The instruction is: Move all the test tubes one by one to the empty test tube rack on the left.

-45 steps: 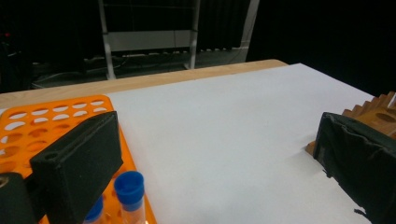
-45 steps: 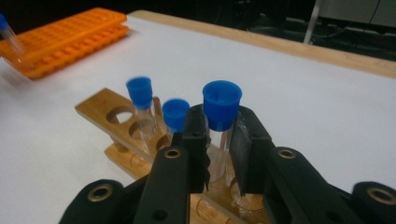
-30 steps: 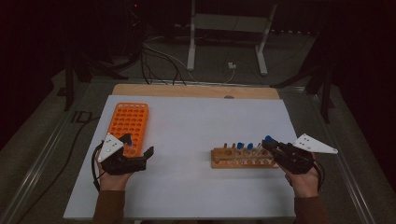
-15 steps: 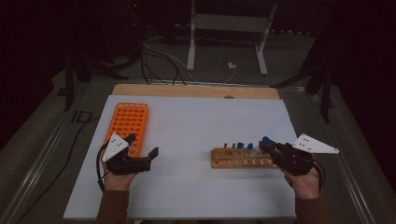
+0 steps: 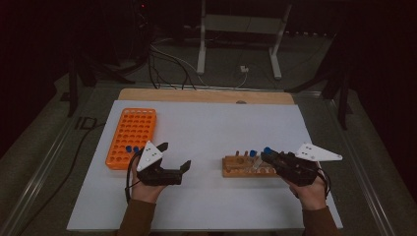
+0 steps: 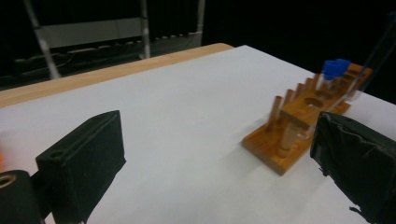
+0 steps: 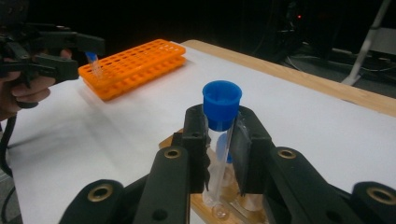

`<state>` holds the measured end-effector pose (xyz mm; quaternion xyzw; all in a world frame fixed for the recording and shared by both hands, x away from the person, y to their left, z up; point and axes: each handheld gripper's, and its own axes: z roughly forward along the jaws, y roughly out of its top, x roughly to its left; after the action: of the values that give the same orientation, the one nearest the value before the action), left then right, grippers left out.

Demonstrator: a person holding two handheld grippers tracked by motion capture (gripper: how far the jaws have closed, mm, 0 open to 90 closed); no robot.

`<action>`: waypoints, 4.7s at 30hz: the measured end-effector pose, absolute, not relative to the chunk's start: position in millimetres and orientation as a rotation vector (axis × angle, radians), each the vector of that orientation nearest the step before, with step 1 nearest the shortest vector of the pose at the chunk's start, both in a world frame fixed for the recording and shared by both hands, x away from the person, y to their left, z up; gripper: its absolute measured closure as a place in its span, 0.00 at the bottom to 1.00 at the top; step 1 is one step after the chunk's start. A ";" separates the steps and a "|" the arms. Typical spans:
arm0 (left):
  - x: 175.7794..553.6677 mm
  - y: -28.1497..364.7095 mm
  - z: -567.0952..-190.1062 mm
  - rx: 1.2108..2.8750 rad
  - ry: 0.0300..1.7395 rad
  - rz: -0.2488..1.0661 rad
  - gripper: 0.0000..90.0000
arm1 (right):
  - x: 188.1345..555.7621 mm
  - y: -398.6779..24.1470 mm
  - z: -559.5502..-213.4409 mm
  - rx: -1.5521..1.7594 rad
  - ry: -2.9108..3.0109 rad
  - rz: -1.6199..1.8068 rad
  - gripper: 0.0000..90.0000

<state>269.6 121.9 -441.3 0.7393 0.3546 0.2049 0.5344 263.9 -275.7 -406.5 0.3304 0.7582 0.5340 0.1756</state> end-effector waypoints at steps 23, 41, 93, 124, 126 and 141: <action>263.6 16.6 -444.3 1.902 0.646 0.388 0.17 | 264.5 -245.4 -412.3 0.868 2.235 1.519 0.86; 260.8 -20.8 -445.0 1.912 0.541 0.325 0.73 | 263.4 -238.6 -415.4 0.836 2.278 1.526 0.86; 264.2 53.2 -435.1 1.832 0.686 0.419 0.87 | 272.2 -273.3 -412.3 1.056 2.056 1.542 0.04; 250.3 218.6 -419.1 1.648 1.005 0.650 0.87 | 272.5 -285.9 -411.2 1.099 1.995 1.512 0.02; 249.3 225.6 -419.4 1.639 1.026 0.665 0.87 | 272.6 -287.5 -410.8 1.096 1.987 1.514 0.02; 243.8 262.4 -430.5 1.600 1.151 0.752 0.86 | 271.7 -292.0 -409.8 1.110 1.967 1.516 0.01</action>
<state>243.8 262.4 -430.5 0.6597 0.4746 0.3100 0.4934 271.7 -292.0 -409.8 0.3992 0.7071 0.5450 0.2091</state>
